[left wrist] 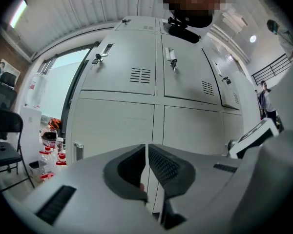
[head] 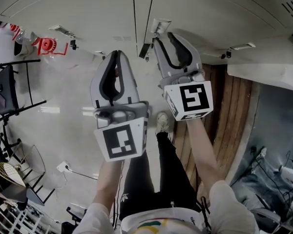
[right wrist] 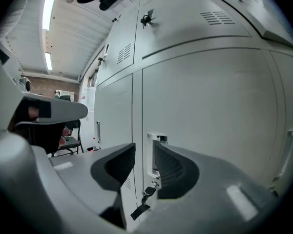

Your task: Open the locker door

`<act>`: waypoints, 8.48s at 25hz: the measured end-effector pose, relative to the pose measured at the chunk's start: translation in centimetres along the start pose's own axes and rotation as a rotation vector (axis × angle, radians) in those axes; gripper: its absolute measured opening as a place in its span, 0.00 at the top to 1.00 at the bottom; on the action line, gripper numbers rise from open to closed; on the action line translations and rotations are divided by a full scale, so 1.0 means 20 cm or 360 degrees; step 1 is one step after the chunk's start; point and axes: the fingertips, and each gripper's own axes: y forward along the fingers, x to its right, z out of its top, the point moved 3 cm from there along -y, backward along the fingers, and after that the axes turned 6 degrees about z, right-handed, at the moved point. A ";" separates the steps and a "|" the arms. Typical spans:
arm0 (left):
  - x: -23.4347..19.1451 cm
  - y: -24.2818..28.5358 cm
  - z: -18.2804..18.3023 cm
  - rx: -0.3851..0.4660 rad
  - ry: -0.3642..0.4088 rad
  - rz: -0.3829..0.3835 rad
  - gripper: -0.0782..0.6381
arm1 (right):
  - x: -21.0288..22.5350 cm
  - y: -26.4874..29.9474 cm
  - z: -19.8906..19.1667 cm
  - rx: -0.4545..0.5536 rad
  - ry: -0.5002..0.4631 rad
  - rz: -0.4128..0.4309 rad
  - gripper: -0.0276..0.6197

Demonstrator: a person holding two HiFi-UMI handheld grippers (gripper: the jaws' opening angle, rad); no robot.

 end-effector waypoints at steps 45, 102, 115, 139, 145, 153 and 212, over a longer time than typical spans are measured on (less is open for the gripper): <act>-0.12 -0.09 -0.14 -0.0132 -0.0112 -0.0040 0.78 | -0.08 0.11 -0.16 -0.0165 -0.0036 0.0004 0.76; 0.76 -0.39 -0.29 -0.0484 0.0050 -0.1336 0.73 | -0.18 -0.96 -0.32 -0.0239 0.0144 0.0027 0.79; 1.08 -0.53 -0.32 -0.0548 0.0061 -0.1581 0.71 | -0.12 -1.21 -0.41 -0.0291 0.0247 -0.0096 0.79; 1.79 -0.53 -0.37 -0.0530 0.0097 -0.1971 0.70 | 0.20 -1.59 -0.51 -0.0219 0.0413 -0.0474 0.80; 1.88 -0.49 -0.38 -0.0520 0.0126 -0.2003 0.70 | 0.25 -1.64 -0.53 -0.0210 0.0433 -0.0531 0.80; 1.92 -0.48 -0.38 -0.0512 0.0173 -0.2054 0.70 | 0.31 -1.67 -0.55 -0.0191 0.0463 -0.0580 0.80; 0.68 -0.27 0.86 -0.0086 -0.0159 -0.0743 0.86 | 0.01 -1.14 0.84 0.0071 -0.0094 -0.0472 0.95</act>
